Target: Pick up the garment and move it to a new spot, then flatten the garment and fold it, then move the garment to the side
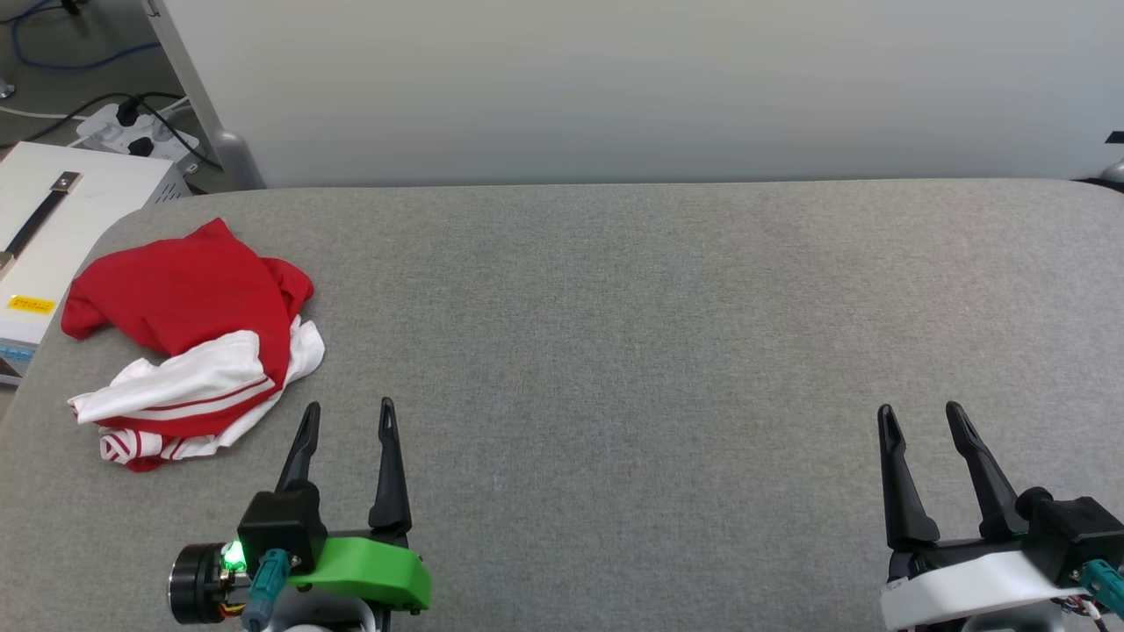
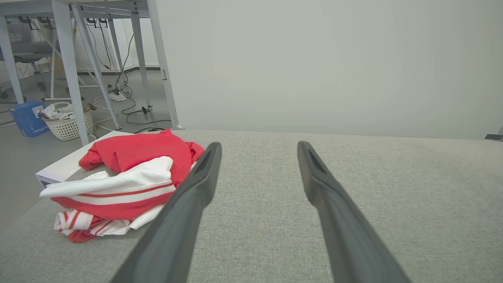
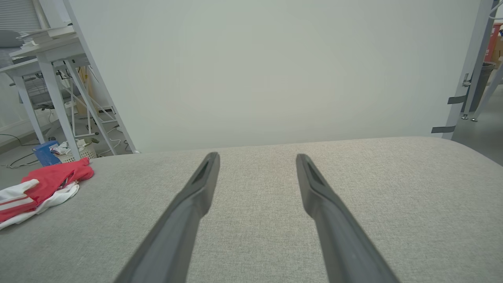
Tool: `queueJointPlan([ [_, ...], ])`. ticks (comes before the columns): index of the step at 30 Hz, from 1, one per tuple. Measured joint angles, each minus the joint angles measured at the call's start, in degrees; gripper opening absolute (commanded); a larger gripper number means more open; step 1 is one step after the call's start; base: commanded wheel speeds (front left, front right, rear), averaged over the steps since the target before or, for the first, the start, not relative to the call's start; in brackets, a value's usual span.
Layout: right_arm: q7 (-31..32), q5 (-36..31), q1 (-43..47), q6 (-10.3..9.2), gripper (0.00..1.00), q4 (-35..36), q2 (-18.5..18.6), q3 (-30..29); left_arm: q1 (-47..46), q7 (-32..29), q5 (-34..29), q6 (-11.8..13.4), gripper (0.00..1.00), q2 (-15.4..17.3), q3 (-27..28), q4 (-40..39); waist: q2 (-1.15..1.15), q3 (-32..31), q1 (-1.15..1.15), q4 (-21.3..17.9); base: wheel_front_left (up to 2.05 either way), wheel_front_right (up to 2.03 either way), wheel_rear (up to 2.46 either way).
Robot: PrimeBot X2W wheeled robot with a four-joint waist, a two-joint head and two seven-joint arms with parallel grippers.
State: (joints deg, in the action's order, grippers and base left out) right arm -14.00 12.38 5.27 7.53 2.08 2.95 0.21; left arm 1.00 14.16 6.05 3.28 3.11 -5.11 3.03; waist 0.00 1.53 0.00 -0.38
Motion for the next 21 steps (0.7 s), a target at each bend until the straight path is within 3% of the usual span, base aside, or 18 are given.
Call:
queueJointPlan([
  [21,-0.5,0.3,0.6,0.00,1.00,-0.3,0.0,-0.1,0.0,0.5,0.0,0.3,1.00,0.0,-0.1,1.7,0.00,0.5,0.00,1.4,0.00,0.00,0.00],
])
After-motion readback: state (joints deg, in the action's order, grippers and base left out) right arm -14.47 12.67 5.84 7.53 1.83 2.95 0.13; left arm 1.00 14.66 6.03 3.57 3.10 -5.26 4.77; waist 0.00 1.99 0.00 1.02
